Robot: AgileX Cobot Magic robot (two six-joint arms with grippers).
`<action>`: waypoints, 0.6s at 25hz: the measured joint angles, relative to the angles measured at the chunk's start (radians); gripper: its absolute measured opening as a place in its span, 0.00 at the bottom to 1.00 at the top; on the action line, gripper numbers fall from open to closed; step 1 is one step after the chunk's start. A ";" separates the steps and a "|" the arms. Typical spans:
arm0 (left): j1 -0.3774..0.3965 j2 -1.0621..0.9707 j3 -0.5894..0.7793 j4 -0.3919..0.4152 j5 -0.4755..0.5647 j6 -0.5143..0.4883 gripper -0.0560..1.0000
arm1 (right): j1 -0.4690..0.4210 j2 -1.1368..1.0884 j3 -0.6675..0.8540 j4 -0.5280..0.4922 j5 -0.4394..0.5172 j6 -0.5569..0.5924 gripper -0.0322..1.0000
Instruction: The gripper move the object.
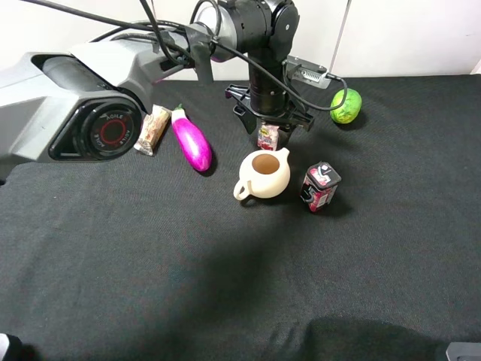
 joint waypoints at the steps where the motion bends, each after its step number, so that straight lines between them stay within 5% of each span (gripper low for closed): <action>1: 0.000 0.000 0.000 0.000 0.000 -0.001 0.74 | 0.000 0.000 0.000 0.000 0.000 0.000 0.70; 15: 0.000 0.000 -0.041 0.001 0.000 -0.009 0.78 | 0.000 0.000 0.000 0.000 0.000 0.000 0.70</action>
